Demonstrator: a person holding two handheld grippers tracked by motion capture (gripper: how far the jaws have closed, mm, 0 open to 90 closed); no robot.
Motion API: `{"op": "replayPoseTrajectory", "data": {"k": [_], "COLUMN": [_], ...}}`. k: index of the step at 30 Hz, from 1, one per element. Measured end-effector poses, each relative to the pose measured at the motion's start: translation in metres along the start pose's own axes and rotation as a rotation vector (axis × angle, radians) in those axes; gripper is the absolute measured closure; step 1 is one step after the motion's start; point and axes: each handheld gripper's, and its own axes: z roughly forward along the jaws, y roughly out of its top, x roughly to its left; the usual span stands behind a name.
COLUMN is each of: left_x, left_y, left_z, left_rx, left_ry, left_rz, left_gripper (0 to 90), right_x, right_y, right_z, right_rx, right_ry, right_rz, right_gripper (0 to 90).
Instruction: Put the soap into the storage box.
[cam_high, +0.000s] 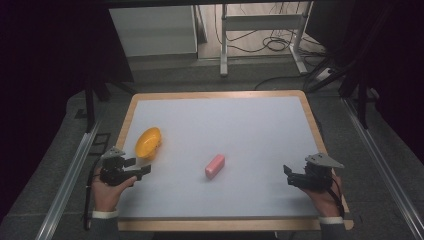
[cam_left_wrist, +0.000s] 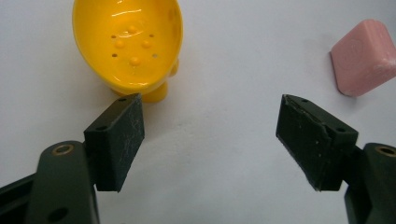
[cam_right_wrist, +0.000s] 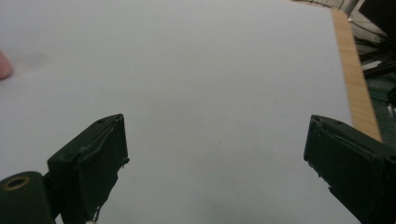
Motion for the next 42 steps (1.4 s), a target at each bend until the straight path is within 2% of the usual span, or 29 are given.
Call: {"op": "replayPoseTrajectory", "data": {"k": [7,14,19,24,32,35,42], "left_x": [-0.002,-0.008,-0.016,-0.027,-0.038,-0.043,-0.054], "left_y": [-0.002,-0.003,0.000,0.008,0.027,0.034,0.045], "left_z": [-0.008,-0.019,-0.018,-0.012,-0.018,-0.019,-0.015], "left_rx": [-0.006,-0.033,-0.021,0.017,0.020,0.024,0.042], "left_ry": [0.017,0.031,0.039,0.042,0.052,0.047,0.037], "left_rz": [-0.003,0.001,0.013,0.050,0.071,0.093,0.122], "left_gripper": [24.1,24.8,24.7,23.8,23.4,22.5,22.2], "right_x": [-0.008,-0.010,-0.015,-0.019,-0.023,-0.022,-0.021], "right_y": [-0.002,0.000,-0.002,-0.003,-0.006,-0.007,-0.006], "right_z": [0.001,-0.002,-0.002,-0.005,-0.008,-0.009,-0.010], "right_rx": [0.000,-0.004,-0.003,-0.001,0.002,-0.003,-0.006], "right_ry": [-0.005,-0.010,-0.010,-0.015,-0.028,-0.038,-0.041], "right_rz": [0.010,-0.001,0.003,0.010,0.012,0.004,-0.004], "right_gripper": [7.4,8.1,8.4,8.4,8.4,8.5,8.6]}}
